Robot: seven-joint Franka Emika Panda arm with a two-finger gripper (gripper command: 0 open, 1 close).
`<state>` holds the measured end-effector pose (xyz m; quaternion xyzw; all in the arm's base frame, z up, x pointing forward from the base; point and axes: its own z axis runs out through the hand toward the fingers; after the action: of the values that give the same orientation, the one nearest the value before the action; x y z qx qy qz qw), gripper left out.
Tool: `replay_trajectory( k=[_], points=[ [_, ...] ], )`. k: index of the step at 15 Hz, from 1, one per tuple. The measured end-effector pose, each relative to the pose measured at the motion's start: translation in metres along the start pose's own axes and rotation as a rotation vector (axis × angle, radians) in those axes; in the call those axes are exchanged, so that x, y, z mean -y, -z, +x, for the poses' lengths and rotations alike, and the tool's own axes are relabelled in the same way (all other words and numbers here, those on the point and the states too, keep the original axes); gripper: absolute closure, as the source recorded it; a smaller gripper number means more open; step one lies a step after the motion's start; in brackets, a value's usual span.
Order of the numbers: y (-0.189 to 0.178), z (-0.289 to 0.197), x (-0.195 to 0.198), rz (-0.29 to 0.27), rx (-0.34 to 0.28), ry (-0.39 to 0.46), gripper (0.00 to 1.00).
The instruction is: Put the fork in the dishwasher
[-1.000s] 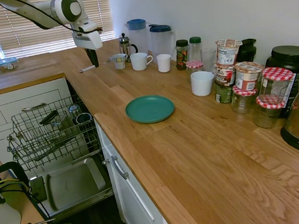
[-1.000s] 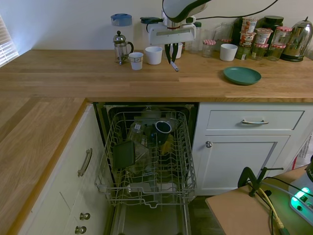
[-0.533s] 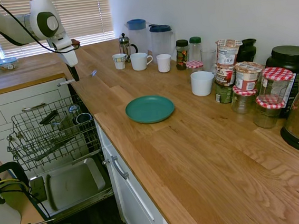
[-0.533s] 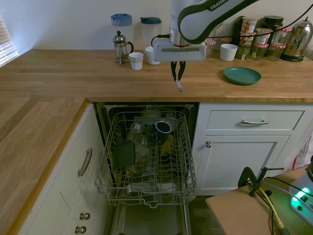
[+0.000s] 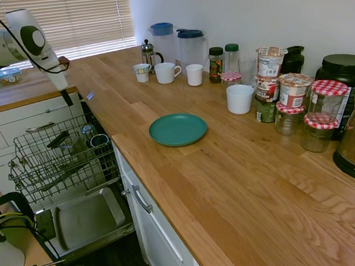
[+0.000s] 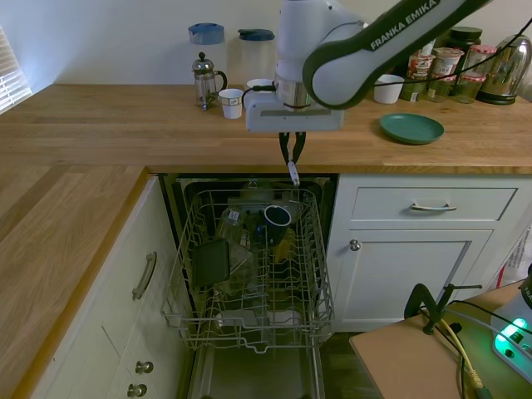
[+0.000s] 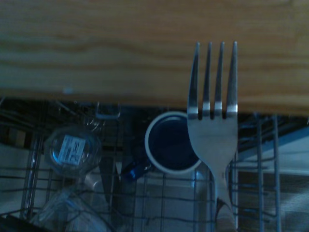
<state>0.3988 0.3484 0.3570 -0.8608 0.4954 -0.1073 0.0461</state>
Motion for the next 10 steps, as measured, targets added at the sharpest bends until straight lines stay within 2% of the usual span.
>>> replay_trajectory(
  k=[4, 7, 10],
  points=[
    [-0.032, -0.052, -0.046, 0.009, -0.004, -0.005, 1.00],
    [-0.077, -0.075, -0.077, 0.015, 0.001, -0.002, 1.00],
    [-0.128, -0.083, -0.096, -0.007, 0.018, -0.014, 1.00]
  ],
)
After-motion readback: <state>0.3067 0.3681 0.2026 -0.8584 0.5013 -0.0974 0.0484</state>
